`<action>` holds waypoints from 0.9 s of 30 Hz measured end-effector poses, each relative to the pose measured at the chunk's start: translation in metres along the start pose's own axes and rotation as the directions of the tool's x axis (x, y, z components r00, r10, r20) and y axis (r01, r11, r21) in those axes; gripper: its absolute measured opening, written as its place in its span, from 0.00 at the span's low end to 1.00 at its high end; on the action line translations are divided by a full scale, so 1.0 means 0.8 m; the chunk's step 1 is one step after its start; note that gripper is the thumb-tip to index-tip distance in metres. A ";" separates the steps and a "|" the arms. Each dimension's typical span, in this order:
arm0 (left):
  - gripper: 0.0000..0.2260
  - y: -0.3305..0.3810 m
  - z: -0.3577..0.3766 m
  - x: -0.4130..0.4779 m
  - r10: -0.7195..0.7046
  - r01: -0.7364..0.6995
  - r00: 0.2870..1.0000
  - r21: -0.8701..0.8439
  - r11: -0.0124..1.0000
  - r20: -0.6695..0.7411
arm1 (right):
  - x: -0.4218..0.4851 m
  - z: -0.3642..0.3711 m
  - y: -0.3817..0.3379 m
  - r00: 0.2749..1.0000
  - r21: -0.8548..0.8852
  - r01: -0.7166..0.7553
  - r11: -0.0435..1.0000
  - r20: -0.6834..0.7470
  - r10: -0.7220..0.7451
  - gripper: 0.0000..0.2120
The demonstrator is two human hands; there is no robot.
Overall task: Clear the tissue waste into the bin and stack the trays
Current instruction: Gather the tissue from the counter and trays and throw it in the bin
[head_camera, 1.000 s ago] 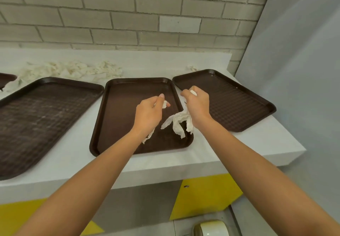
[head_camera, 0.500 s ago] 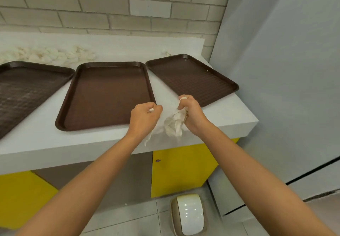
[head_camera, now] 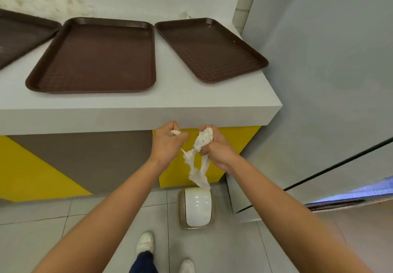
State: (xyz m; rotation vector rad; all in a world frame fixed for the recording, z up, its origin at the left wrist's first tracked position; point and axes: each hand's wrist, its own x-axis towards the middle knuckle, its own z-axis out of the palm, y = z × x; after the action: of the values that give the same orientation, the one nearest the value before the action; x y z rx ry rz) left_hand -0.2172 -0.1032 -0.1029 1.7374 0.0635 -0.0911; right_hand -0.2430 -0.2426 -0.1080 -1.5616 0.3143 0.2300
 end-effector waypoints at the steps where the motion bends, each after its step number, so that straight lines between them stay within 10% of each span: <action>1: 0.16 -0.009 0.005 -0.003 -0.023 0.023 1.000 -0.006 1.000 0.002 | -0.002 -0.003 0.013 1.000 -0.001 -0.015 1.000 -0.003 0.015 0.25; 27: 0.17 -0.362 0.084 -0.003 -0.348 0.342 0.932 0.067 0.937 0.103 | 0.073 -0.039 0.396 0.886 -0.247 -0.372 0.895 -0.382 0.263 0.11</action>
State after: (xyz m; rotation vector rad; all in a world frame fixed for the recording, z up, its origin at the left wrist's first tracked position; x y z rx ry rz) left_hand -0.2486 -0.1209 -0.3979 1.7507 0.2860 -0.4534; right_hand -0.2975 -0.2763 -0.4253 -1.8623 0.8506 0.2779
